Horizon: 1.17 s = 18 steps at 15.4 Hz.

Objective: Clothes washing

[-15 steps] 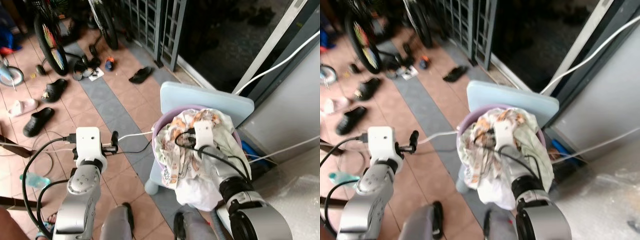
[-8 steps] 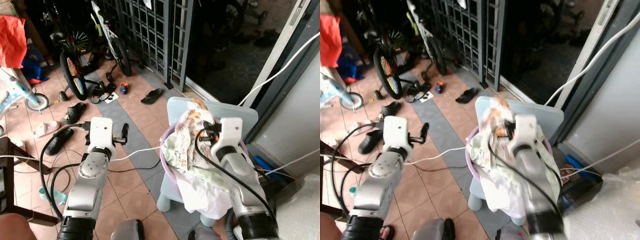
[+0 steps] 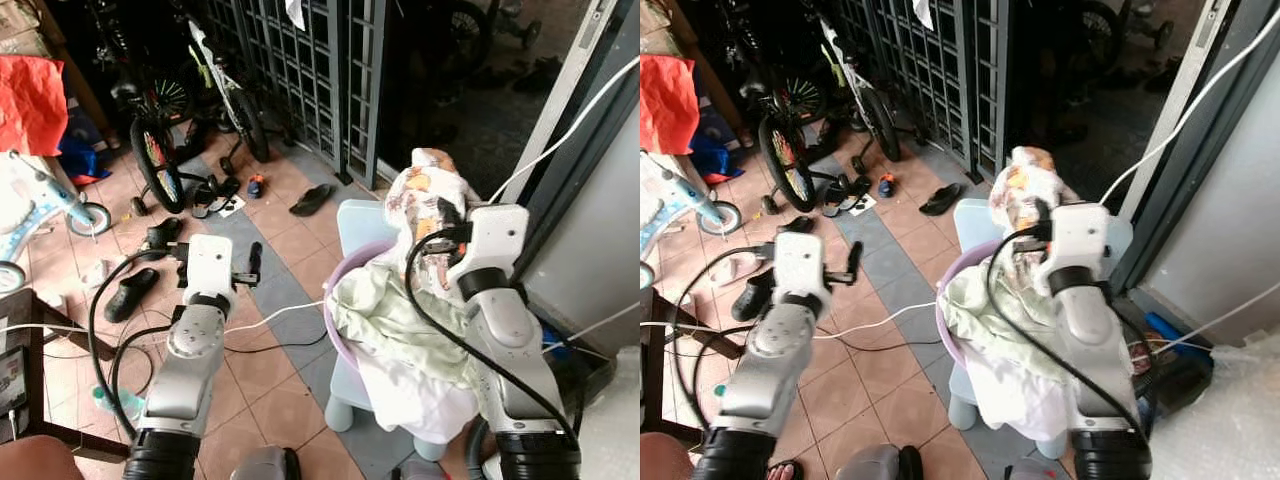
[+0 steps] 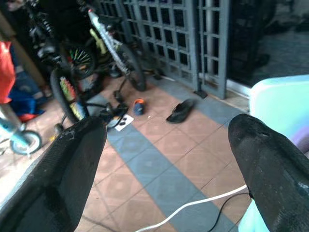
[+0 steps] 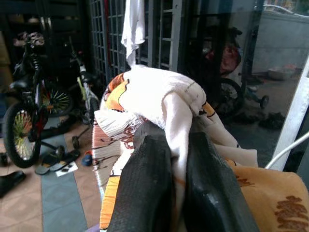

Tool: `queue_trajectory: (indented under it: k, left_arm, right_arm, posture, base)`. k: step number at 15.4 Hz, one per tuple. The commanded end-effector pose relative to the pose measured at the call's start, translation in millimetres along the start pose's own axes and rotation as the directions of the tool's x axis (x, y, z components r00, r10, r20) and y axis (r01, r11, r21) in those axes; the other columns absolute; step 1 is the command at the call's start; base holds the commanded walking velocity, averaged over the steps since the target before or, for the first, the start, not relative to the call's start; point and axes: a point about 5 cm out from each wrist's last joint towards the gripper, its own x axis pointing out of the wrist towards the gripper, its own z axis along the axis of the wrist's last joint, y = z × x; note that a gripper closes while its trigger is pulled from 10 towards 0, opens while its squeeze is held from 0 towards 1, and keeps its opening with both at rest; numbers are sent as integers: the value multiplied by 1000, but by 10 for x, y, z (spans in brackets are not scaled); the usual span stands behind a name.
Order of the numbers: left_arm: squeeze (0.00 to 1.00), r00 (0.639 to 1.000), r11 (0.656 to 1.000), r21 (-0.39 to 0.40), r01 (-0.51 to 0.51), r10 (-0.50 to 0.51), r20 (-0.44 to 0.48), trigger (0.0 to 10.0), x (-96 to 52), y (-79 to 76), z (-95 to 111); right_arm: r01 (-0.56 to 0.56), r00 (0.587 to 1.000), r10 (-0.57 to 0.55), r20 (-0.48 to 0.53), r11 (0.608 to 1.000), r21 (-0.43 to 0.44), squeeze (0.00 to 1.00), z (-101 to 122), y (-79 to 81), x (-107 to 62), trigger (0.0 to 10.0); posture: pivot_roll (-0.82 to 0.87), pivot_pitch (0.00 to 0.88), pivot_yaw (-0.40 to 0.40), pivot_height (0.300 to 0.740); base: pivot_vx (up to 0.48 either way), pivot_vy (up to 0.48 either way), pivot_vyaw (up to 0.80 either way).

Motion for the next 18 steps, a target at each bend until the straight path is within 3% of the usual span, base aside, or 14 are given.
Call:
queue_trajectory:
  k: [1, 4, 8, 18]
  left_arm:
    - [0, 1000, 1000, 10, -11, 11, 8, 10000, 3, 30, 6]
    - [0, 1000, 1000, 3, -15, 15, 0, 10000, -10, 28, -34]
    - [0, 1000, 1000, -4, -17, 17, 7, 10000, -9, 26, -34]
    - [0, 998, 997, -60, 56, -54, 43, 10000, -29, -23, -22]
  right_arm:
    - [-9, 1000, 9, 24, 1000, -2, 0, 89, 44, 1, 10000]
    - [-2, 1000, 2, 18, 1000, -6, 0, 76, 15, 2, 10000]
    - [0, 1000, 1, 8, 1000, -23, 0, 86, 14, 35, 10000]
    - [16, 1000, -16, 5, 999, -48, 0, 85, -9, 32, 10000]
  posture:
    - [-95, 0, 123, 740]
    - [-93, 0, 113, 740]
    - [-96, 0, 107, 740]
    - [-110, 0, 108, 740]
  base:
    - [-296, 0, 0]
    - [-416, 0, -721]
    - [-398, 0, -172]
    - [0, 0, -800]
